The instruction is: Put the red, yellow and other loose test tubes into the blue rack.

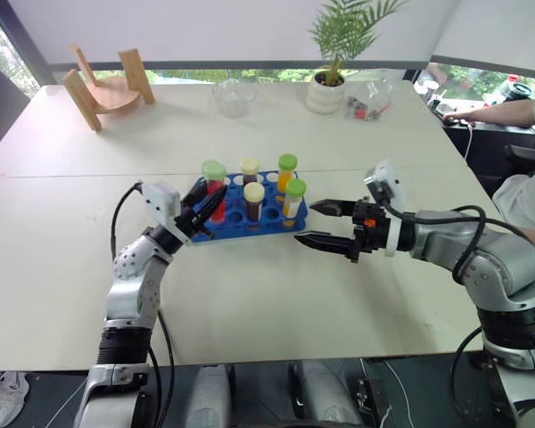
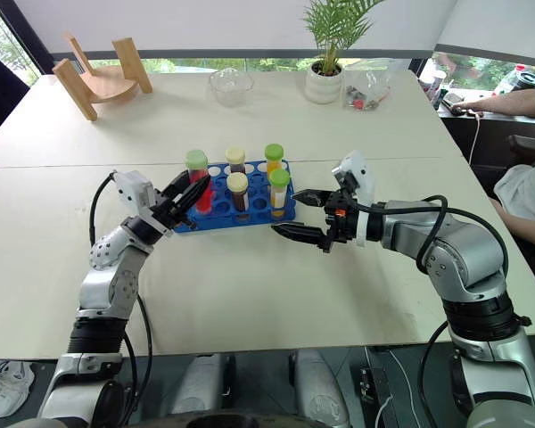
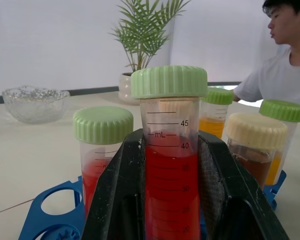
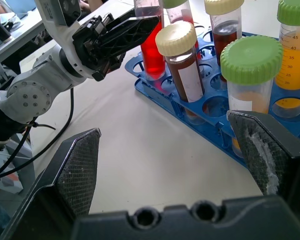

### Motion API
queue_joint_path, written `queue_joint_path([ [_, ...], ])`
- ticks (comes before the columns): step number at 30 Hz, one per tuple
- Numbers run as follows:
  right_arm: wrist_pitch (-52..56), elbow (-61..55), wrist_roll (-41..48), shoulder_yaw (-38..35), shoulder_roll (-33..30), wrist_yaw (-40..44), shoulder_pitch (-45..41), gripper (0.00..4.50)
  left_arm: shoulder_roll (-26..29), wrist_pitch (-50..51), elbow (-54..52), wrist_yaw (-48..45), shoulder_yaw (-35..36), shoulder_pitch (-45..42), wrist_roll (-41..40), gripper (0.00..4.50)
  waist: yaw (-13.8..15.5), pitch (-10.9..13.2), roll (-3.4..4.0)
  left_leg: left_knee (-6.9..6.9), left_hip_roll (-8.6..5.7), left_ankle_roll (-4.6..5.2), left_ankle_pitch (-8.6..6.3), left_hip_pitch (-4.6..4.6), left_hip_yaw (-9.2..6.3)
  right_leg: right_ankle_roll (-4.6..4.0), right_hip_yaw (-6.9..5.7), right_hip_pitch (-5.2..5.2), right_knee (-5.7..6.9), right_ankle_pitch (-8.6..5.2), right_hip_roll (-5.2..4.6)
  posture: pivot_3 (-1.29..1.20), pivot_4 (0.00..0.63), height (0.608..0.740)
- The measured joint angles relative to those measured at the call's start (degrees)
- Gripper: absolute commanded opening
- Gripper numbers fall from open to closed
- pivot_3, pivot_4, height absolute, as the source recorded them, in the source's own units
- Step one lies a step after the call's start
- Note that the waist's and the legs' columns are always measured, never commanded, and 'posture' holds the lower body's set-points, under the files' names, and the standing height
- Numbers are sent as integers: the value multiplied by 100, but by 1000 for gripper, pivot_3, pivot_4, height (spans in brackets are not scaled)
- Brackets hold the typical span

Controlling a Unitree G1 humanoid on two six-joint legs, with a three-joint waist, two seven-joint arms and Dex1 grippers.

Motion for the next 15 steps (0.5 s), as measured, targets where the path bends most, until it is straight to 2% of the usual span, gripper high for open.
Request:
queue_joint_path([
  [2, 0, 0, -2, 0, 19, -4, 0, 4500, 24, 67, -14, -24, -19, 102, -9, 2744, -2, 0, 0, 0, 0, 0, 0, 0, 0, 0, 0, 0, 0, 0, 0, 0, 150, 740],
  [5, -1, 0, -10, 0, 44, -9, 0, 4500, 25, 157, -13, -56, -56, 236, -10, 4334, -3, 0, 0, -1, 1, 0, 0, -2, -1, 1, -1, -2, 0, 0, 0, 0, 150, 740],
  [9, -4, 0, -16, 0, 81, -11, 1, 4500, 116, 310, -180, -28, -55, 244, -20, 4426, -7, 0, 0, -1, 1, 0, 0, -2, -1, 0, -1, -2, -2, 0, 0, 0, 150, 740],
  [11, -12, -9, -17, 0, 83, 9, 31, 4500, 366, 846, -645, 55, -57, 447, -153, 4426, -21, 1, -2, -4, 3, 1, -1, -3, -2, 0, -1, -4, -2, -1, 0, 0, 150, 740],
  [15, -17, -162, -9, -123, -352, 326, 760, 4500, 1866, 2419, -2061, -235, 257, 1521, -720, 4426, -63, 2, 0, -60, 3, 5, -3, 0, 7, -7, 4, -30, -6, -6, -4, 0, 150, 740],
])
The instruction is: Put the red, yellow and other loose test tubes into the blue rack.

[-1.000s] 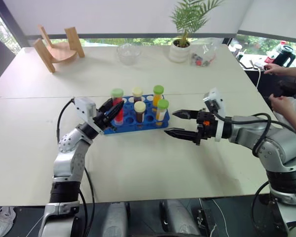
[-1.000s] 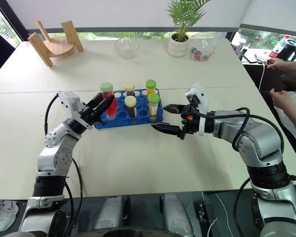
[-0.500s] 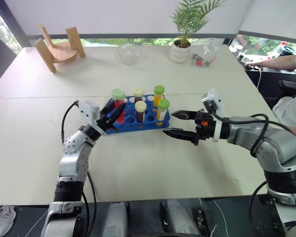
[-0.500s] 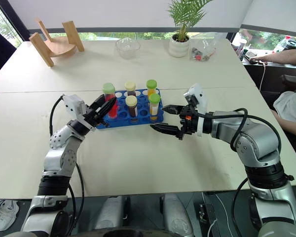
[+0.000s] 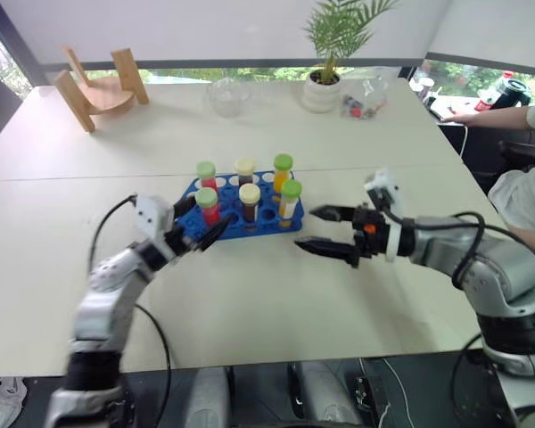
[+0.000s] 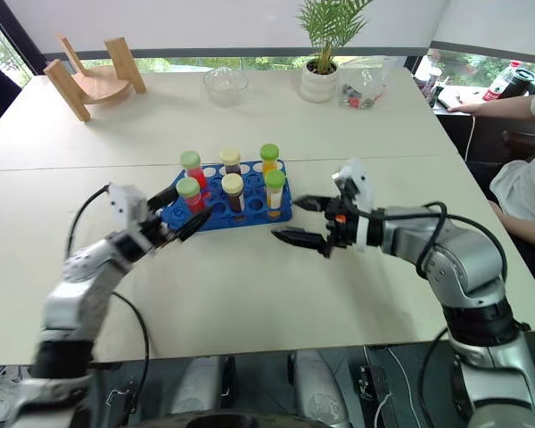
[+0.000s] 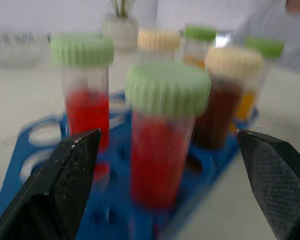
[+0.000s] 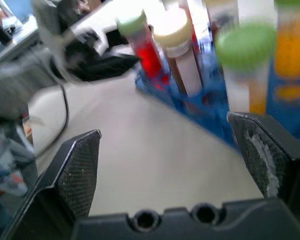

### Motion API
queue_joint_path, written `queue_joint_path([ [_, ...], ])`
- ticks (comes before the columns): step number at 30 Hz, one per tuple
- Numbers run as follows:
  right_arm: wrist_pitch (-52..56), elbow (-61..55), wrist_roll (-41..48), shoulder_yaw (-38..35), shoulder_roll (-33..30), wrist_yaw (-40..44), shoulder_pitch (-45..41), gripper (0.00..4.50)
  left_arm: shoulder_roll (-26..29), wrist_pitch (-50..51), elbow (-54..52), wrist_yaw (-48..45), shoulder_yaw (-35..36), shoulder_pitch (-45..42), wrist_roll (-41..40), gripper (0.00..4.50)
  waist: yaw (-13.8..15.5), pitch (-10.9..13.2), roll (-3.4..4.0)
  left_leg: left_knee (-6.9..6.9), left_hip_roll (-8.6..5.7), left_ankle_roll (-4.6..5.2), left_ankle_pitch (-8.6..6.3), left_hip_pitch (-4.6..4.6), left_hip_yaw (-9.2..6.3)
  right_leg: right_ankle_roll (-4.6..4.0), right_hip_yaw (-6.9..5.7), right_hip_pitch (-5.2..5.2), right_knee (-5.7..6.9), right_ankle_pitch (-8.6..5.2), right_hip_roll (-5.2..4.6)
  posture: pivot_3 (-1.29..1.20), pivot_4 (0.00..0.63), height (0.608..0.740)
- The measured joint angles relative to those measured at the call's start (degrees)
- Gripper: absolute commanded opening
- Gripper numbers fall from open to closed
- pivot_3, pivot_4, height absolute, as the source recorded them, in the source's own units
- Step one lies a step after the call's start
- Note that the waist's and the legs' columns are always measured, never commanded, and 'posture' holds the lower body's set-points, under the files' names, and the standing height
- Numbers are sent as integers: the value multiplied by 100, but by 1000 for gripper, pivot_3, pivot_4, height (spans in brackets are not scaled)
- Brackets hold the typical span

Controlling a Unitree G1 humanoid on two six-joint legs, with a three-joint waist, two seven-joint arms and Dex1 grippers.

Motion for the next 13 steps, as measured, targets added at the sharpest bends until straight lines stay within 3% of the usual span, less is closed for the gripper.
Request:
queue_joint_path([
  [2, -45, -33, -18, -77, -323, 230, 463, 4500, 721, 594, -373, -385, 438, 614, -422, 4426, 4, 1, 1, -10, 1, 0, 0, -1, 2, -11, 0, -12, 1, -7, 1, 0, 150, 740],
  [6, -260, -146, -125, -82, -562, 534, 1162, 4500, 1388, 882, -444, -1030, 952, 1359, -636, 4426, 32, 3, 3, -11, 1, -1, 0, -1, 9, -44, -1, -16, -4, -30, -1, 0, 150, 740],
  [13, -604, -142, -359, -14, -278, 464, 1408, 4500, 1165, 433, 143, -1256, 760, 1383, -289, 4426, 40, 4, 1, -1, 1, -6, 3, -1, 20, -53, 6, -16, -6, -29, -3, 0, 150, 740],
])
